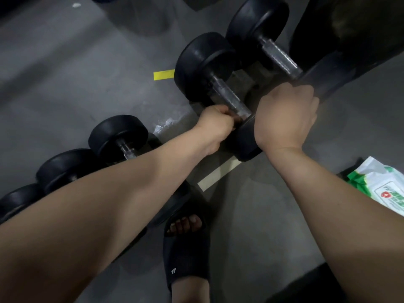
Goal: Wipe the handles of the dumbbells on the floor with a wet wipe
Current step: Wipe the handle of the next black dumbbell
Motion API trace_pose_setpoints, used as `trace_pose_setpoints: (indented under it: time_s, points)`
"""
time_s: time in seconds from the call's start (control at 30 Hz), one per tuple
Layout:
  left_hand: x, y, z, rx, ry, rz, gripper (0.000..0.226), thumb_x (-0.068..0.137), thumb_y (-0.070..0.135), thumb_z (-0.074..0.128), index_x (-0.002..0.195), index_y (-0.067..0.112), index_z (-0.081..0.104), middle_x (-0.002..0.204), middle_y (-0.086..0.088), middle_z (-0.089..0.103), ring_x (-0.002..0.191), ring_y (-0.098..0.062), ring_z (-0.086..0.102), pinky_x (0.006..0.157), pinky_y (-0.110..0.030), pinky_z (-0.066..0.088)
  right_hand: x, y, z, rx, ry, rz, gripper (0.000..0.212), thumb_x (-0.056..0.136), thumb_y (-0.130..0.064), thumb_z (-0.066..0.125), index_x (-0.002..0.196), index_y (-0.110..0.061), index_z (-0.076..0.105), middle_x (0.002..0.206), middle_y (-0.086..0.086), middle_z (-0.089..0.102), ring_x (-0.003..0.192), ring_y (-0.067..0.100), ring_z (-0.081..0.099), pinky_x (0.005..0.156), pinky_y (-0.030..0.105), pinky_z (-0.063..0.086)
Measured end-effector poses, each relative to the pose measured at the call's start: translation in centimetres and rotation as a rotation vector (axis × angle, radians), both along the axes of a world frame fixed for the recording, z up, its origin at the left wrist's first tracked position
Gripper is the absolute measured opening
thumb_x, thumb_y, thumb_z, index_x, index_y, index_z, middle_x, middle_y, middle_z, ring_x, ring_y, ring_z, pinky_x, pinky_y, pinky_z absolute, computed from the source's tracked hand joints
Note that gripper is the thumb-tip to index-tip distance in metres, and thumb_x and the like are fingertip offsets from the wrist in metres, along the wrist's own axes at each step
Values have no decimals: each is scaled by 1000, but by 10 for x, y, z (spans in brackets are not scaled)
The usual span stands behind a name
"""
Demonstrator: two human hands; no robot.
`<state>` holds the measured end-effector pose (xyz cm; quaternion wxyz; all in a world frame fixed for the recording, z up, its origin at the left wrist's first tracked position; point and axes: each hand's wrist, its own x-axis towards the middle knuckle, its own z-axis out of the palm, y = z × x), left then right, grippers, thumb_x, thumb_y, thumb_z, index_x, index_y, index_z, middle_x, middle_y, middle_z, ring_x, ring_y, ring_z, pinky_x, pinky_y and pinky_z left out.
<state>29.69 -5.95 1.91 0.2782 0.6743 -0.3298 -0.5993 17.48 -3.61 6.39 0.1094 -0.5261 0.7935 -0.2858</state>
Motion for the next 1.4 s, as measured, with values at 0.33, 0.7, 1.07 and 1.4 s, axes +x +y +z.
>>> trace_pose_setpoints:
  time_s: [0.33,0.7,1.07,1.4]
  points:
    - [4,-22,8,195,308,519,34,80,18,83,109,5,72,94,-16,77,84,-33,76,83,-48,61,1,0,-1,-9,-1,-2,19,85,-36,43,81,-22,55,103,0,46,101,24,45,92,41,39]
    - [10,-43,23,169,321,571,20,87,31,74,93,18,60,80,4,56,124,-24,60,60,-20,45,0,-1,0,-3,-2,-5,17,84,-36,44,80,-23,55,102,-3,44,100,22,44,94,39,38]
    - [-1,-8,33,229,313,313,14,96,9,64,84,5,70,85,-13,71,81,-24,68,79,-35,57,-1,2,6,56,25,39,12,88,-35,43,84,-27,50,104,-4,39,105,26,42,98,43,35]
    - [48,42,119,-130,37,68,13,96,20,69,88,13,61,84,-14,69,74,-20,66,63,-26,59,-3,15,79,285,-144,315,28,97,-42,50,101,-21,66,109,3,62,106,24,55,96,39,44]
